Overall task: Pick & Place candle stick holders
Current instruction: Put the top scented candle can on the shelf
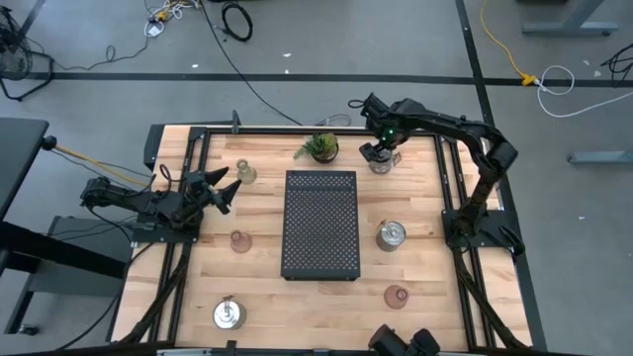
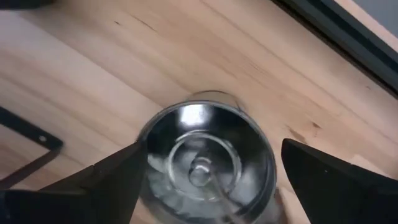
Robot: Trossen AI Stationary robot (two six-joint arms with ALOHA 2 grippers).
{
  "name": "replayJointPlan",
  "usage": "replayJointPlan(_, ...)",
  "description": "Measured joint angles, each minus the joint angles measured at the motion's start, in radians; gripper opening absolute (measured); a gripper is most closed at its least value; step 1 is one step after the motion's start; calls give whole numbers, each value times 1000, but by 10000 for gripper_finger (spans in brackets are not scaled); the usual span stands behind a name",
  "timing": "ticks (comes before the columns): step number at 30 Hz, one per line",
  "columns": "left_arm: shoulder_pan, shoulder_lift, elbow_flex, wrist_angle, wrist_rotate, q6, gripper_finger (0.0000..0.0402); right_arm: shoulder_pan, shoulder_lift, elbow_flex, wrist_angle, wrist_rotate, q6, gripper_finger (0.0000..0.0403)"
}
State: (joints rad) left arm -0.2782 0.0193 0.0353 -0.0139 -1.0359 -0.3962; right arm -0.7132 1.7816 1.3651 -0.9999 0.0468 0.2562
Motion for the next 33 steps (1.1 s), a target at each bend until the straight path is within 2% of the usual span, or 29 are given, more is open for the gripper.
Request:
replayJointPlan(7,0,0,0,0,0,0,378,-10,0,-1,-2,22,-7,369)
replayJointPlan(13,0,0,0,-12,-1,0,378,-13,0,-1,-3,-32,0,369)
replayJointPlan(28,0,0,0,-21,-3,-4,378,-23,0,10,-9,-42,-6,369)
replayJointPlan(33,0,0,0,-22,-2,-4,378,-29,-1,20,-13,-108,-8,369)
